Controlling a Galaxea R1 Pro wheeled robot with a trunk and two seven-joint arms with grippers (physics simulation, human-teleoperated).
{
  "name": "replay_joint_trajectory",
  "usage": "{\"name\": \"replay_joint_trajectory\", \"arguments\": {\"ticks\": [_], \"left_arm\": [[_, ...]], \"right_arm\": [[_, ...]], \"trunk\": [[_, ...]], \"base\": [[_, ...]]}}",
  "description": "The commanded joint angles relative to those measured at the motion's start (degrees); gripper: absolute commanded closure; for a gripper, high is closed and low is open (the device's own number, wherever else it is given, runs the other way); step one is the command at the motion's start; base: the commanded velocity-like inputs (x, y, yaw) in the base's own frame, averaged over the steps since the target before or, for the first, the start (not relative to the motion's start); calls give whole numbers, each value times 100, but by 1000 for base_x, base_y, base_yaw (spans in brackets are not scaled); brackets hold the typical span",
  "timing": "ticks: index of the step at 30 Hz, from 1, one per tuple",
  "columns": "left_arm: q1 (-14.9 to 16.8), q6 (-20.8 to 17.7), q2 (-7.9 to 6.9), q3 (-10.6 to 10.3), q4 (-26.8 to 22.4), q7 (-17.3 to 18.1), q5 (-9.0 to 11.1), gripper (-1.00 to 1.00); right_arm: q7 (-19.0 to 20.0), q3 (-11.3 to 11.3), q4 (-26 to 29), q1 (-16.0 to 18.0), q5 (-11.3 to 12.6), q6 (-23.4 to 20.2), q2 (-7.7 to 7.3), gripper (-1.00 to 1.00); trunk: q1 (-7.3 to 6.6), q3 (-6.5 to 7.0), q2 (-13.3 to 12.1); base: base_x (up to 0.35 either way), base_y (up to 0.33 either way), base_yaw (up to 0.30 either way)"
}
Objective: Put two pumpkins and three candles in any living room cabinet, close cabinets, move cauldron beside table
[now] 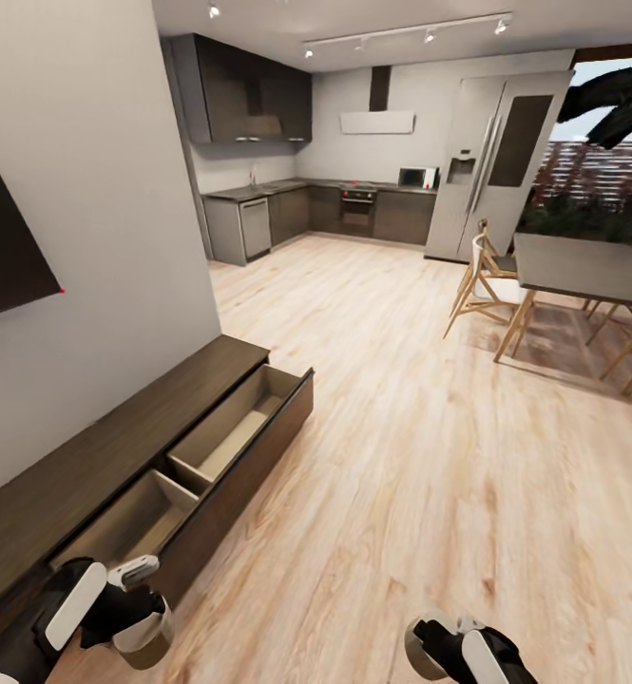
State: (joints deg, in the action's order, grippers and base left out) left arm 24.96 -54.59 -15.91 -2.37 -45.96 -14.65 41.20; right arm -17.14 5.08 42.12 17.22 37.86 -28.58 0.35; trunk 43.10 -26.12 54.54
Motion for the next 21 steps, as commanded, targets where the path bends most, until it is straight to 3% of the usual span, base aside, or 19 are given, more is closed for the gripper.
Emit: {"name": "replay_joint_trajectory", "arguments": {"ticks": [1,9,14,21], "left_arm": [[1,1,0,0,0,-3,2,100],[1,2,8,-14,0,-6,2,100],[1,33,29,-262,0,-12,2,100],[1,128,100,-314,0,-8,2,100]], "right_arm": [[1,0,0,1,1,2,0,100],[1,2,-2,1,2,2,-34,100],[1,2,-2,1,7,2,-69,100],[1,9,-26,1,7,2,-94,100]], "trunk": [[0,-5,0],[0,-45,0],[0,-70,0],[0,-105,0]], "base": [[0,0,-253],[0,0,-253],[0,0,-253],[0,0,-253]]}}
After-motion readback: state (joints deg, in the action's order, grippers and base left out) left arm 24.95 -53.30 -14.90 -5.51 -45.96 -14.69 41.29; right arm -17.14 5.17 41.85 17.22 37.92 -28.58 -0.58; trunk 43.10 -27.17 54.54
